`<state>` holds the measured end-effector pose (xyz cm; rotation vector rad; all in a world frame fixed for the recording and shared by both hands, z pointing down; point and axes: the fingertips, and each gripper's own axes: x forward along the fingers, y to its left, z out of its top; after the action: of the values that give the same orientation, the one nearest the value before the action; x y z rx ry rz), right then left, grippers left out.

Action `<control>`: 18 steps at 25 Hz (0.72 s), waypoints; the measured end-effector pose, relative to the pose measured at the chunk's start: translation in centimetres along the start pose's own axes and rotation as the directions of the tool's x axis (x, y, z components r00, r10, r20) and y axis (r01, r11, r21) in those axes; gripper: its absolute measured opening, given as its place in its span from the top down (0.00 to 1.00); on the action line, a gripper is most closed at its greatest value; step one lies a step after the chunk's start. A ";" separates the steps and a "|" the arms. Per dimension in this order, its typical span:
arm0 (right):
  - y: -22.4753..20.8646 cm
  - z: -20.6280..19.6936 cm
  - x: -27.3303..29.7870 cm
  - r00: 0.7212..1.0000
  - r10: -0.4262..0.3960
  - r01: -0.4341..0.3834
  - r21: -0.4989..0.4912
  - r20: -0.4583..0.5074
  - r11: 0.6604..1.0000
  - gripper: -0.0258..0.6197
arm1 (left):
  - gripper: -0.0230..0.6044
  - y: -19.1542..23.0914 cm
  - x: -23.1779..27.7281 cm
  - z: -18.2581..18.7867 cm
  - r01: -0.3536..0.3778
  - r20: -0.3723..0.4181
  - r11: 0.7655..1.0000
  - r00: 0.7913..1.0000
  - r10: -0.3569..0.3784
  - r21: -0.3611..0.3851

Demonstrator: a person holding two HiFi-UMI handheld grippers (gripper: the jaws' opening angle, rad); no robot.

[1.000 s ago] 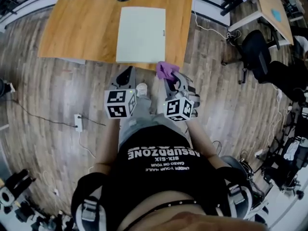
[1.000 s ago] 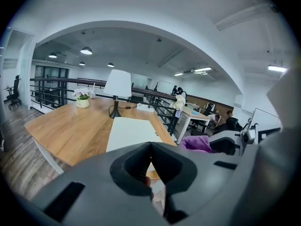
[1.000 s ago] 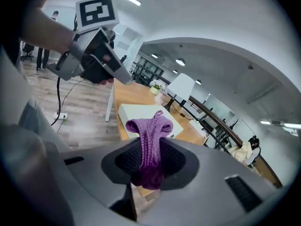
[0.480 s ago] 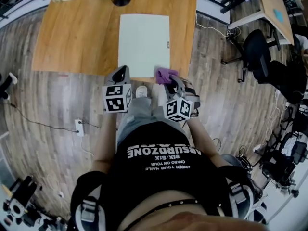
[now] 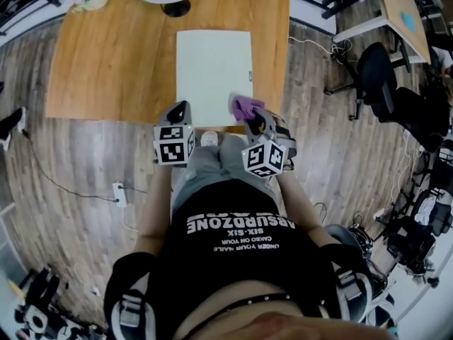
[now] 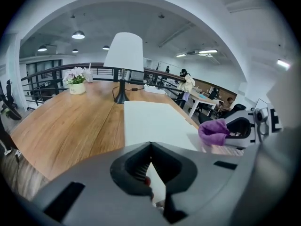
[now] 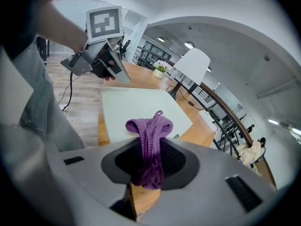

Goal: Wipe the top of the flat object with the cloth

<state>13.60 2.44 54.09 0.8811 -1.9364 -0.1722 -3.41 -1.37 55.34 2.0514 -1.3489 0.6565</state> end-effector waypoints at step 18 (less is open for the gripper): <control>-5.7 1.9 4.7 0.999 -0.041 0.040 -0.005 -0.019 0.999 0.80 | 0.94 1.5 1.7 1.8 0.031 -0.004 0.999 0.999 -0.031 -0.011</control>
<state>13.69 -5.20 53.85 0.9161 -1.9004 -0.1916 -4.04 -4.18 55.53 2.0568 -1.3122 0.6383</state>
